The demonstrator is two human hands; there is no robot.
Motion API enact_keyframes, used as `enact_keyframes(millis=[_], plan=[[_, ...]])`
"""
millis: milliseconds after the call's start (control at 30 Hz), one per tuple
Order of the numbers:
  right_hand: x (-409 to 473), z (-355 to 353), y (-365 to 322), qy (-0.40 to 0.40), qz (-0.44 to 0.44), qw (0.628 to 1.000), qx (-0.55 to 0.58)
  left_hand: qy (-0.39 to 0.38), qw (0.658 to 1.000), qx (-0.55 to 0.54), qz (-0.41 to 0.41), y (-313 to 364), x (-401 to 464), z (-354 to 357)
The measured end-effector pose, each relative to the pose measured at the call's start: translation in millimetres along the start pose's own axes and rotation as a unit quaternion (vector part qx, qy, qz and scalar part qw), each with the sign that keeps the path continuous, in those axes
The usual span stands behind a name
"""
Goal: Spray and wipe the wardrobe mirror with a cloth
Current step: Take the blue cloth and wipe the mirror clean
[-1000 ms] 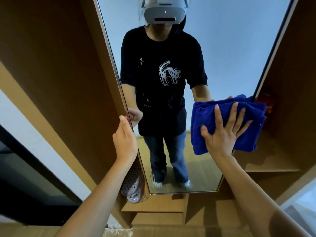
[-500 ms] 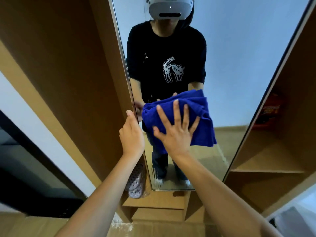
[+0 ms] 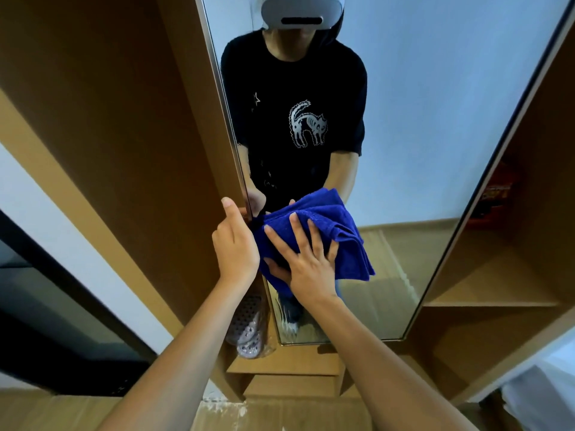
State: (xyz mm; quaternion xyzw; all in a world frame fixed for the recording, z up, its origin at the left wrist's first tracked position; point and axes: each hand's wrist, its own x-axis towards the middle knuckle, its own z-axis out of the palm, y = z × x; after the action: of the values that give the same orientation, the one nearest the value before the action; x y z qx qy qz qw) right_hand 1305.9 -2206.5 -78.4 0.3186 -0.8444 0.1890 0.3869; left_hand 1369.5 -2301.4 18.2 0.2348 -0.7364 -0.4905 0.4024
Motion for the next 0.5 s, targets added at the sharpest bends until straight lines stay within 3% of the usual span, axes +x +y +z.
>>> enact_keyframes(millis=[200,500], plan=[[-4,-3,34,0.025,-0.022,0.999,-0.03,0.017,0.999,-0.001,0.028,-6,-2,5],[-11,-28,129,0.079,0.058,0.995,-0.028,0.067,0.998,0.008,0.02,-9,-7,18]])
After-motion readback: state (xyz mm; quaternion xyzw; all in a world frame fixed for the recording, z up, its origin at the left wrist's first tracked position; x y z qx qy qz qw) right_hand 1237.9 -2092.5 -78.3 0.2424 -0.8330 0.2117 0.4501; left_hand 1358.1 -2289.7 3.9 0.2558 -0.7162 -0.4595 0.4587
